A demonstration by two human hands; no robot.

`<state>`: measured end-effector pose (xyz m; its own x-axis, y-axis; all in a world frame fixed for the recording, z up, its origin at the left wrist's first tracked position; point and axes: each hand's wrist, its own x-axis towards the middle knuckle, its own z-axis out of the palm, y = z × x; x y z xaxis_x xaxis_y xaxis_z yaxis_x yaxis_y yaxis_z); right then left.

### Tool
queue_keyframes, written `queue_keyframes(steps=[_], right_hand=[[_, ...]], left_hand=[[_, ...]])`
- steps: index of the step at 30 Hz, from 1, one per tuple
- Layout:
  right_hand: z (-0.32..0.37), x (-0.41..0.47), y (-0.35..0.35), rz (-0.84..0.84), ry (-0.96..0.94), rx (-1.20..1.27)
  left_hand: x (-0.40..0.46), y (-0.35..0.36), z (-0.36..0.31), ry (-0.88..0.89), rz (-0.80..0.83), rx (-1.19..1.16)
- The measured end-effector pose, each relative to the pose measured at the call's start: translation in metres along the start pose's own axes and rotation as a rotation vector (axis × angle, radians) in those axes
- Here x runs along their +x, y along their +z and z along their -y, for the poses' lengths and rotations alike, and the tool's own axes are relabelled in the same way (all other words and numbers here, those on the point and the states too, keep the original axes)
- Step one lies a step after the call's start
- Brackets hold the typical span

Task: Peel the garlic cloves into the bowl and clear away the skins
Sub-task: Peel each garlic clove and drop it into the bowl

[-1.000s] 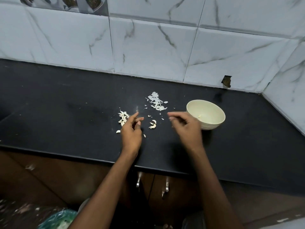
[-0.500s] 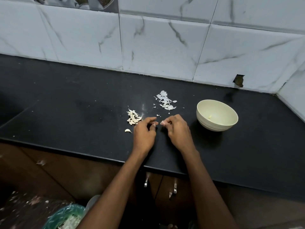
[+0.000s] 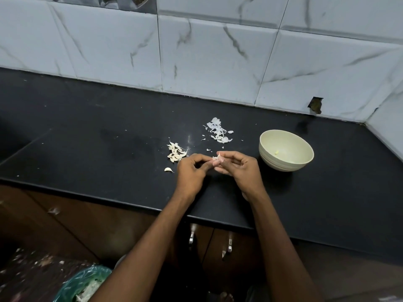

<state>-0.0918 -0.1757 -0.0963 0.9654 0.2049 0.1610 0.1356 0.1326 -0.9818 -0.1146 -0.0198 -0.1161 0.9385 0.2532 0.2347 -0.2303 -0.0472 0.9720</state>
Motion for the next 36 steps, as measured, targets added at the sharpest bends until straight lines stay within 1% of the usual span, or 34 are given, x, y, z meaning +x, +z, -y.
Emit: queue_keyframes(steps=[11,12,15,16,18,20,21,22,25,29,31,36], right_hand=[[0.0054,-0.0025,0.0034,0.019,0.024,0.033],[0.0052,-0.0027,0.0031,0.018,0.031,0.046],[0.0054,-0.0039,0.0043,-0.034,0.051,0.121],[0.0050,-0.0048,0.0051,-0.042,0.053,0.139],[0.0053,-0.0070,0.0050,-0.055,0.042,0.157],[0.0057,-0.0073,0.0037,-0.080,0.023,0.177],[0.0055,-0.0072,0.0033,-0.082,0.016,0.177],[0.0051,-0.0072,0.0029,-0.076,0.011,0.167],[0.0032,-0.0058,0.0014,-0.079,0.010,0.151],[0.0019,-0.0044,0.0007,-0.092,0.012,0.175],[0.0009,-0.0041,0.0005,-0.089,0.018,0.187],[-0.0006,-0.0043,0.0006,-0.077,0.014,0.171]], left_hand=[[-0.0032,0.0009,-0.0030,-0.031,-0.066,0.014],[-0.0029,0.0009,-0.0035,-0.046,-0.083,0.000],[0.0012,-0.0019,-0.0020,-0.136,-0.197,-0.149],[0.0025,-0.0032,-0.0011,-0.140,-0.204,-0.177],[0.0016,-0.0018,0.0004,-0.065,-0.135,-0.097],[-0.0004,0.0008,0.0011,0.035,-0.041,0.080],[-0.0003,0.0015,0.0025,0.055,-0.019,0.145],[-0.0004,0.0022,0.0022,0.061,-0.014,0.163],[0.0014,0.0017,0.0020,0.061,-0.048,0.119],[-0.0009,0.0003,-0.0017,-0.018,-0.122,-0.002],[0.0000,-0.0010,0.0007,-0.027,-0.140,0.008],[0.0000,-0.0033,0.0006,0.016,-0.119,0.023]])
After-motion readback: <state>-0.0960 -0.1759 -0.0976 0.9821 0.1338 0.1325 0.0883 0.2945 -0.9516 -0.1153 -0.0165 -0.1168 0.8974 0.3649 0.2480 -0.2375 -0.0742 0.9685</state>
